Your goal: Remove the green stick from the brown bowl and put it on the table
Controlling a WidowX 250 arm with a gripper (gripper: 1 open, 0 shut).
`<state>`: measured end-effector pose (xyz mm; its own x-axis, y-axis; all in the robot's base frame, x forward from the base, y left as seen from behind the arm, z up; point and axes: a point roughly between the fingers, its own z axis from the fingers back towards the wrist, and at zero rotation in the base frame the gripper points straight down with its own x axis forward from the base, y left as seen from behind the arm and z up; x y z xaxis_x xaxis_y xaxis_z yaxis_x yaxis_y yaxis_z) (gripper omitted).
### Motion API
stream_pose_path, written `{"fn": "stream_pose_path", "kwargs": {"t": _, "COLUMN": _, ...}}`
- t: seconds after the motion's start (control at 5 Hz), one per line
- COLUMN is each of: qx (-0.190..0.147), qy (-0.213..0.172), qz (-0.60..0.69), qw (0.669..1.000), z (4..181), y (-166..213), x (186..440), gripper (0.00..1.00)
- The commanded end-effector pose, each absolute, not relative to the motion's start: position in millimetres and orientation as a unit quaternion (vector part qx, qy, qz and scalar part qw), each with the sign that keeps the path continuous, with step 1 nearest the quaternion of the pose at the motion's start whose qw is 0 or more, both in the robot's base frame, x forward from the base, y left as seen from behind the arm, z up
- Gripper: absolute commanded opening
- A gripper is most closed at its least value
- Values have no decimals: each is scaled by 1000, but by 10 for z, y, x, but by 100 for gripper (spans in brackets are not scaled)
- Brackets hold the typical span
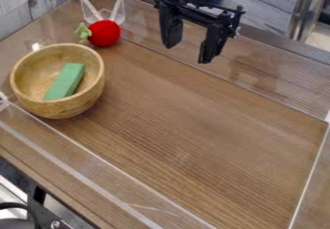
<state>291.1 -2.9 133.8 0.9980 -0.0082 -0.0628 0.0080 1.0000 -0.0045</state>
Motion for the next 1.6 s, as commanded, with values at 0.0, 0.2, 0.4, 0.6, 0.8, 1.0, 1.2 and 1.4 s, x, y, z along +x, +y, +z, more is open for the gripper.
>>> {"fn": "stream_pose_path", "kwargs": {"t": 0.0, "qx": -4, "qy": 48, "qz": 10, "qw": 999, "z": 1264, "y": -84, "x": 2849, "gripper": 100}}
{"fn": "stream_pose_path", "kwargs": {"t": 0.2, "qx": -5, "qy": 43, "qz": 29, "qw": 999, "z": 1276, "y": 260, "x": 2658, "gripper": 100}}
{"fn": "stream_pose_path", "kwargs": {"t": 0.4, "qx": -5, "qy": 31, "qz": 44, "qw": 999, "z": 1293, "y": 711, "x": 2487, "gripper": 100}}
{"fn": "stream_pose_path", "kwargs": {"t": 0.6, "qx": -2, "qy": 20, "qz": 49, "qw": 999, "z": 1267, "y": 1167, "x": 2388, "gripper": 100}}
{"fn": "stream_pose_path", "kwargs": {"t": 0.8, "qx": -4, "qy": 12, "qz": 53, "qw": 999, "z": 1173, "y": 1546, "x": 2310, "gripper": 100}}
{"fn": "stream_pose_path", "kwargs": {"t": 1.0, "qx": -14, "qy": 8, "qz": 68, "qw": 998, "z": 986, "y": 1873, "x": 2242, "gripper": 0}}
{"fn": "stream_pose_path", "kwargs": {"t": 1.2, "qx": -23, "qy": 10, "qz": 77, "qw": 997, "z": 801, "y": 2066, "x": 2258, "gripper": 100}}
{"fn": "stream_pose_path", "kwargs": {"t": 1.4, "qx": -29, "qy": 15, "qz": 83, "qw": 996, "z": 626, "y": 2078, "x": 2438, "gripper": 100}}
